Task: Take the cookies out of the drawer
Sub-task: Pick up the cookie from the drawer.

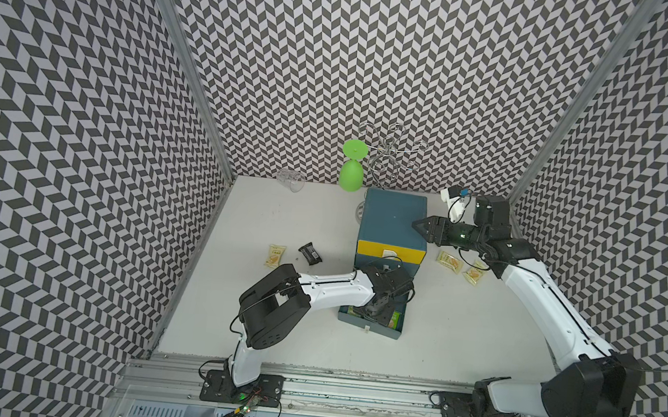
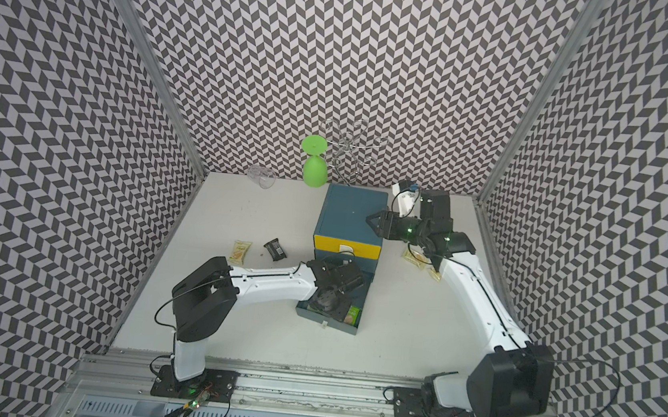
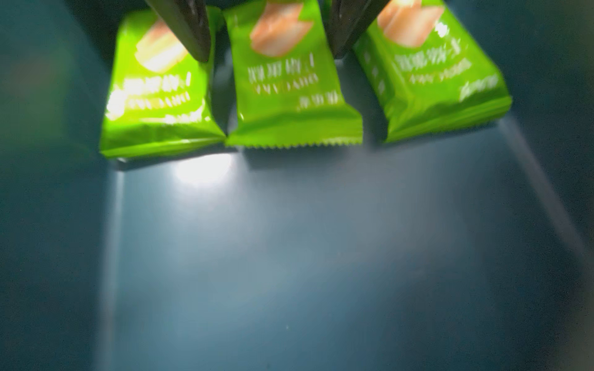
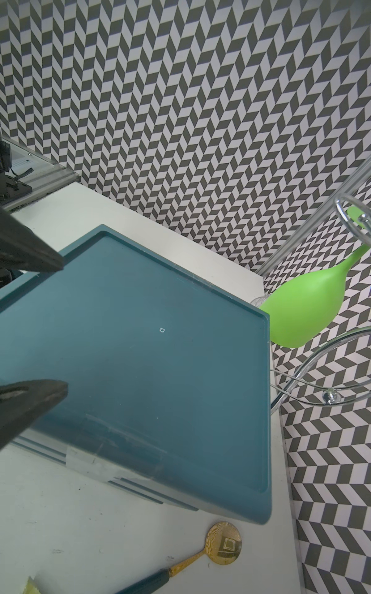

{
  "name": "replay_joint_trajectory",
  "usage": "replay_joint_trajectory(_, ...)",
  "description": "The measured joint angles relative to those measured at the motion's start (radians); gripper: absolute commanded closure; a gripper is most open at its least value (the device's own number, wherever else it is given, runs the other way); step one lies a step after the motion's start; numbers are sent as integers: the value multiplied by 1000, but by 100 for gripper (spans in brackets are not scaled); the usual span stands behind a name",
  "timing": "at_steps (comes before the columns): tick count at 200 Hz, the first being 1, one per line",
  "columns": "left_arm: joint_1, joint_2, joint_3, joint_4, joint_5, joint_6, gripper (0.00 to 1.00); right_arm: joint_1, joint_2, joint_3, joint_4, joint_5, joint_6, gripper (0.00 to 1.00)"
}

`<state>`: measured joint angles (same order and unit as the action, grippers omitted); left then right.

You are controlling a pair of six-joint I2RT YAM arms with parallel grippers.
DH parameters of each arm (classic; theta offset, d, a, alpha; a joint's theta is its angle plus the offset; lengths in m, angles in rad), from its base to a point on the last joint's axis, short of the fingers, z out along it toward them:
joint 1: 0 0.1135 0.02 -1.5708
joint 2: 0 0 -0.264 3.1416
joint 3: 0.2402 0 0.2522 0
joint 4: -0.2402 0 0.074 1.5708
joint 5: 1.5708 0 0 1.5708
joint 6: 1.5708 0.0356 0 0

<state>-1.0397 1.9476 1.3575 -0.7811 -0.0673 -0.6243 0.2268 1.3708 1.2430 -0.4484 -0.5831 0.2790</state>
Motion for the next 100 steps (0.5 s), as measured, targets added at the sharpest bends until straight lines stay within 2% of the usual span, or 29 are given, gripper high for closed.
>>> replay_joint_trajectory(29, 3, 8, 0, 6, 4, 2, 42, 0, 0, -3, 4, -2, 0, 42)
replay_joint_trajectory(66, 10, 16, 0, 14, 1, 8, 58, 0, 0, -5, 7, -9, 0, 42)
replay_joint_trajectory(100, 13, 21, 13, 11, -10, 14, 65, 0, 0, -16, 7, -10, 1, 42)
